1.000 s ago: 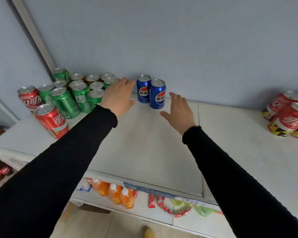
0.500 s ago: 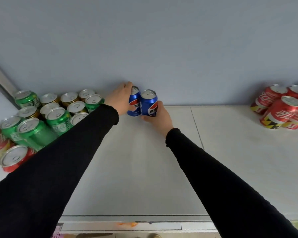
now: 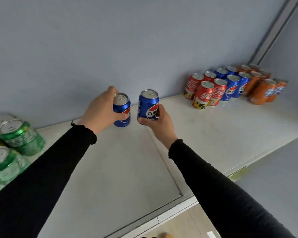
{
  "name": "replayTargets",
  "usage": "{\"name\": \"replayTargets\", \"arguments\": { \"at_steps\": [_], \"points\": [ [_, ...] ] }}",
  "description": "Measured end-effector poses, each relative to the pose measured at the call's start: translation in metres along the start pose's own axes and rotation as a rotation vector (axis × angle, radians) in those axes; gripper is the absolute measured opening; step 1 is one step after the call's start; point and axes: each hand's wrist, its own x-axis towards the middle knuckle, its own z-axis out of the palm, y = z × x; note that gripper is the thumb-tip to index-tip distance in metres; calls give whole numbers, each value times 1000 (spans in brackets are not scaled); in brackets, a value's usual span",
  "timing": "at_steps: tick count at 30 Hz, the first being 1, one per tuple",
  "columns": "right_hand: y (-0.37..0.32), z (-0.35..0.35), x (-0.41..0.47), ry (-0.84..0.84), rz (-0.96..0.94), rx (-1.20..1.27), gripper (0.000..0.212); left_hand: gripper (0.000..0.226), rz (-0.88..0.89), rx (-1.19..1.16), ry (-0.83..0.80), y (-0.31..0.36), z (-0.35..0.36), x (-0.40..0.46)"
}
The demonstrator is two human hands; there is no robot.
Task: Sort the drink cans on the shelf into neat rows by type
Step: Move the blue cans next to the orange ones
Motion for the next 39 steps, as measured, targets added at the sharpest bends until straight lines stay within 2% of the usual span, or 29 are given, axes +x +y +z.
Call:
{"name": "replayTargets", "arguments": {
  "at_steps": [10, 15, 18, 21, 27, 30, 33, 39],
  "points": [
    [74, -219, 1, 261, 57, -107, 59, 72, 297, -114, -121, 170, 123, 31],
    [124, -329, 26, 251, 115, -174, 62, 70, 325, -110, -139, 258, 193, 60],
    [149, -375, 50, 232, 116, -242, 73, 69, 294, -94, -146, 300, 228, 82],
    [160, -402, 79, 212, 94, -268, 79, 67, 254, -70, -151, 328, 255, 105],
    [163, -416, 112, 229, 19, -146, 79, 71, 202, 32, -92, 359, 288, 143],
    [169, -417, 114, 235, -12, -96, 80, 81, 179, 81, -64, 363, 295, 149],
    [183, -423, 112, 242, -42, -165, 76, 90, 217, 131, -34, 359, 296, 145],
    [184, -427, 121, 251, -41, -259, 66, 79, 222, 206, -18, 368, 302, 154]
  ]
}}
